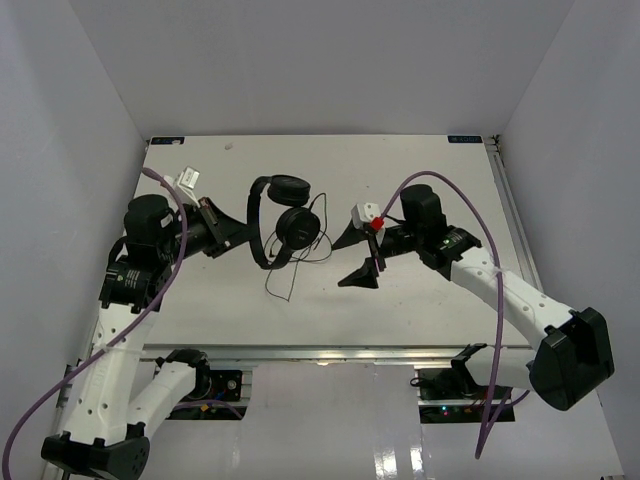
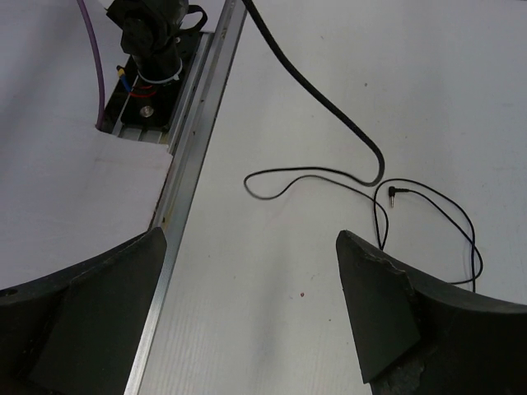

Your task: Wrap the headphones

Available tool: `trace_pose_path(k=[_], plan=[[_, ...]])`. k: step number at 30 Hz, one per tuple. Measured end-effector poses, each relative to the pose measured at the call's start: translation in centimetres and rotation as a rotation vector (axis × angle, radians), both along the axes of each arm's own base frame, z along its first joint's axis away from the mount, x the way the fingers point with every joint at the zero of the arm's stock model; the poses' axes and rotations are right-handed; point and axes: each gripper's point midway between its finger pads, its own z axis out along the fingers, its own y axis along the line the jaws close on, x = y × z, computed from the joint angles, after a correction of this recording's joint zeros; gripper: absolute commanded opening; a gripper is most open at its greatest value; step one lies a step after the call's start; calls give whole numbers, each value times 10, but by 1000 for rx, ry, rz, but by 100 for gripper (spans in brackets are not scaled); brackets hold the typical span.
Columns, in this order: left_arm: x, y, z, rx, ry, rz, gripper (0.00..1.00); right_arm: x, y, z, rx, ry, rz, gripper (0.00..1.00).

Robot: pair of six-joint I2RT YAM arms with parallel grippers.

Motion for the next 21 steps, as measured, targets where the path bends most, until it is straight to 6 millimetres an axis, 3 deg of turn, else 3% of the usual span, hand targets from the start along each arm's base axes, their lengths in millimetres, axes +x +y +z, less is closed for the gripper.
trace_pose_path(k=[4, 11, 15, 21], plan=[[-3, -3, 18, -37, -20, -9, 0, 7, 13, 4, 25, 13, -15, 90], [-8, -6, 57, -86, -78, -22, 0, 36, 36, 18, 79, 88, -109, 91], [-11, -7, 71, -101, -100, -32, 0, 16, 53, 23, 101, 125, -59, 90], [-8, -8, 73, -111, -88, -33, 0, -33, 65, 1, 82, 201, 46, 91]])
